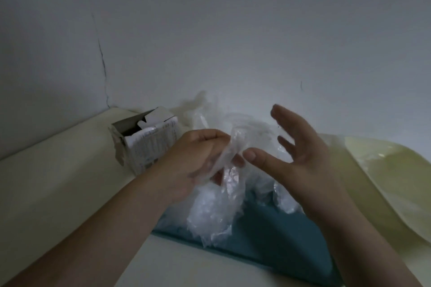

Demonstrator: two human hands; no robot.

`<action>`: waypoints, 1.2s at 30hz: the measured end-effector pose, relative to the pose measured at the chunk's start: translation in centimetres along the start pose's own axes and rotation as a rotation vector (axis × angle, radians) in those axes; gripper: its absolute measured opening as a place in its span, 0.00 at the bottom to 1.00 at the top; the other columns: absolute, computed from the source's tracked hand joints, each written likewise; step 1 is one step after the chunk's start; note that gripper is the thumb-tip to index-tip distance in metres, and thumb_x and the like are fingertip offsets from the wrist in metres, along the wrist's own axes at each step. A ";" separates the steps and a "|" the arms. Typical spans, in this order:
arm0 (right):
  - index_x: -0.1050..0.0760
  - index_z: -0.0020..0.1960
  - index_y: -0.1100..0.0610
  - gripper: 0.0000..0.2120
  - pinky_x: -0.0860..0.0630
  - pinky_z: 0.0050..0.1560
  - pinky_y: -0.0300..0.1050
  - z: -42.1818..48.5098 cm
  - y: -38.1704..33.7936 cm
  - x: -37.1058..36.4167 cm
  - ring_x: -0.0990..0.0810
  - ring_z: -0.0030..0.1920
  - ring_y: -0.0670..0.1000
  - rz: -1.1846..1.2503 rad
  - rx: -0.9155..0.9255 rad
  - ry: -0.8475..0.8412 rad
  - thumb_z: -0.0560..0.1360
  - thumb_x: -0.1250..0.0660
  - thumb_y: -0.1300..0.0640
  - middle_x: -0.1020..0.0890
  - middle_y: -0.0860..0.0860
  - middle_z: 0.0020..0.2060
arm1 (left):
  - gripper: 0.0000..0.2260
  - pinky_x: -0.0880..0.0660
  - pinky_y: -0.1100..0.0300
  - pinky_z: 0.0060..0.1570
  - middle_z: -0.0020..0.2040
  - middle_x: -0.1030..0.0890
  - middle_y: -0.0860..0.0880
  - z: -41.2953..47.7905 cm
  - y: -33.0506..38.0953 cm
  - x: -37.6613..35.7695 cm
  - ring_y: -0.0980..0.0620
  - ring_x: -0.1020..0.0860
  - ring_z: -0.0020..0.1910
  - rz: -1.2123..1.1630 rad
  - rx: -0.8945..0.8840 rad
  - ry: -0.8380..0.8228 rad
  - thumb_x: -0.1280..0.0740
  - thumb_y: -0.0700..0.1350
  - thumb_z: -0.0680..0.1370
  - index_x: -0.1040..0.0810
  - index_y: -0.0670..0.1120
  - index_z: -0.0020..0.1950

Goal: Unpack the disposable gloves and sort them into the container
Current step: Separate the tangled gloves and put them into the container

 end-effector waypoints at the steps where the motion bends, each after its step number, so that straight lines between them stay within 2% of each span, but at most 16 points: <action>1: 0.25 0.71 0.44 0.39 0.25 0.67 0.45 0.2 0.4 0.0 0.21 0.65 0.42 0.082 -0.060 -0.042 0.62 0.17 0.46 0.19 0.40 0.65 | 0.10 0.20 0.61 0.35 0.37 0.16 0.50 -0.1 -0.4 -0.2 0.54 0.19 0.35 -0.032 0.028 -0.009 0.38 0.41 0.85 0.18 0.48 0.48; 3: 0.17 0.60 0.56 0.23 0.17 0.59 0.50 0.5 1.3 0.0 0.14 0.53 0.50 0.288 -0.160 -0.079 0.66 0.19 0.55 0.12 0.52 0.51 | 0.09 0.19 0.64 0.35 0.40 0.13 0.50 -0.4 -0.8 -0.7 0.56 0.16 0.34 -0.104 0.084 -0.037 0.38 0.43 0.86 0.19 0.45 0.57; 5: 0.15 0.47 0.61 0.07 0.16 0.46 0.49 0.6 1.8 0.1 0.14 0.41 0.56 0.362 -0.218 -0.039 0.72 0.24 0.58 0.13 0.60 0.41 | 0.16 0.17 0.57 0.46 0.54 0.13 0.42 -0.7 -0.9 -1.4 0.52 0.12 0.47 -0.145 0.133 -0.155 0.35 0.56 0.84 0.20 0.47 0.65; 7: 0.17 0.43 0.62 0.08 0.20 0.36 0.44 0.7 2.5 0.5 0.17 0.35 0.54 0.385 -0.264 0.037 0.76 0.26 0.57 0.15 0.60 0.37 | 0.35 0.19 0.40 0.58 0.62 0.16 0.39 -0.3 -1.2 -1.0 0.39 0.14 0.57 -0.223 0.199 -0.177 0.33 0.70 0.76 0.22 0.43 0.69; 8: 0.18 0.44 0.63 0.09 0.21 0.34 0.43 0.8 2.8 0.7 0.18 0.34 0.53 0.391 -0.281 0.073 0.77 0.27 0.57 0.16 0.60 0.37 | 0.39 0.21 0.35 0.62 0.61 0.15 0.39 -0.1 -1.0 -0.5 0.38 0.15 0.57 -0.250 0.198 -0.149 0.34 0.74 0.73 0.22 0.42 0.68; 11: 0.20 0.47 0.63 0.11 0.23 0.30 0.43 1.0 3.3 1.0 0.19 0.31 0.53 0.386 -0.326 0.153 0.79 0.28 0.54 0.16 0.60 0.37 | 0.48 0.24 0.39 0.67 0.58 0.13 0.45 0.6 -1.0 0.8 0.44 0.15 0.60 -0.198 0.124 -0.160 0.35 0.81 0.63 0.19 0.44 0.66; 13: 0.21 0.47 0.62 0.11 0.24 0.29 0.43 1.1 3.5 1.0 0.21 0.29 0.52 0.396 -0.335 0.198 0.80 0.29 0.54 0.16 0.57 0.34 | 0.43 0.21 0.46 0.64 0.59 0.14 0.49 -0.1 -0.9 0.0 0.48 0.16 0.61 -0.102 0.035 -0.269 0.27 0.77 0.62 0.19 0.48 0.66; 15: 0.20 0.45 0.61 0.10 0.24 0.29 0.43 1.0 3.6 0.7 0.20 0.30 0.51 0.388 -0.330 0.184 0.80 0.28 0.54 0.16 0.56 0.34 | 0.26 0.18 0.50 0.60 0.57 0.13 0.51 -0.2 -1.3 -0.3 0.49 0.16 0.60 -0.029 -0.030 -0.180 0.23 0.64 0.70 0.17 0.50 0.63; 17: 0.20 0.43 0.59 0.09 0.24 0.29 0.43 0.9 3.6 0.1 0.20 0.32 0.51 0.388 -0.335 0.107 0.79 0.28 0.55 0.16 0.57 0.35 | 0.14 0.18 0.47 0.61 0.55 0.13 0.49 0.0 -1.5 -0.1 0.47 0.15 0.60 -0.060 -0.035 -0.058 0.23 0.52 0.76 0.15 0.48 0.59; 20: 0.20 0.41 0.60 0.09 0.27 0.27 0.40 0.6 3.4 -0.4 0.22 0.30 0.51 0.360 -0.332 0.025 0.78 0.27 0.57 0.18 0.59 0.33 | 0.14 0.24 0.40 0.67 0.56 0.13 0.46 0.2 -1.6 0.4 0.46 0.17 0.62 -0.086 0.022 -0.079 0.24 0.52 0.77 0.14 0.45 0.57; 24: 0.21 0.43 0.61 0.08 0.33 0.23 0.36 0.7 3.5 -0.4 0.29 0.23 0.48 0.362 -0.327 0.051 0.79 0.28 0.59 0.22 0.55 0.26 | 0.09 0.19 0.40 0.60 0.53 0.14 0.36 0.5 -1.3 1.8 0.36 0.16 0.55 -0.235 0.024 -0.011 0.30 0.42 0.80 0.17 0.37 0.56; 27: 0.22 0.43 0.61 0.09 0.30 0.24 0.40 0.8 4.1 0.1 0.28 0.22 0.51 0.313 -0.318 0.119 0.80 0.30 0.58 0.21 0.56 0.27 | 0.07 0.18 0.43 0.56 0.53 0.14 0.36 0.6 -0.9 2.6 0.35 0.15 0.52 -0.260 0.009 0.002 0.31 0.42 0.81 0.18 0.38 0.54; 29: 0.22 0.46 0.60 0.10 0.26 0.24 0.46 0.9 3.7 0.8 0.23 0.24 0.56 0.178 -0.220 0.185 0.82 0.31 0.54 0.17 0.58 0.31 | 0.09 0.17 0.46 0.51 0.52 0.14 0.36 0.5 -0.6 3.1 0.37 0.14 0.48 -0.259 0.003 -0.006 0.29 0.43 0.78 0.17 0.39 0.53; 32: 0.19 0.51 0.55 0.12 0.16 0.37 0.47 0.7 1.3 1.8 0.14 0.36 0.53 0.038 -0.039 0.225 0.81 0.33 0.47 0.13 0.53 0.39 | 0.10 0.18 0.46 0.49 0.49 0.14 0.37 0.1 -0.4 3.1 0.38 0.14 0.47 -0.206 -0.035 -0.086 0.28 0.45 0.75 0.15 0.40 0.51; 34: 0.17 0.55 0.51 0.15 0.16 0.47 0.39 0.5 0.7 1.3 0.12 0.45 0.46 0.091 -0.117 0.026 0.78 0.33 0.41 0.11 0.46 0.44 | 0.10 0.17 0.48 0.47 0.48 0.14 0.37 -0.3 -0.3 2.4 0.40 0.14 0.46 -0.191 -0.083 -0.169 0.29 0.45 0.76 0.15 0.39 0.51; 36: 0.16 0.58 0.56 0.26 0.18 0.57 0.44 0.3 1.6 0.1 0.13 0.54 0.48 0.166 -0.281 -0.251 0.75 0.31 0.35 0.11 0.48 0.50 | 0.10 0.17 0.49 0.44 0.45 0.15 0.37 -0.7 -0.3 1.5 0.41 0.14 0.45 -0.197 -0.112 -0.231 0.30 0.44 0.77 0.16 0.38 0.50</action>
Point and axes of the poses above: each hand's wrist, its own z-axis towards the middle knuckle, its own x-axis out of the back of the hand, y = z × x, the point moved 4 cm from there along z, towards the middle knuckle
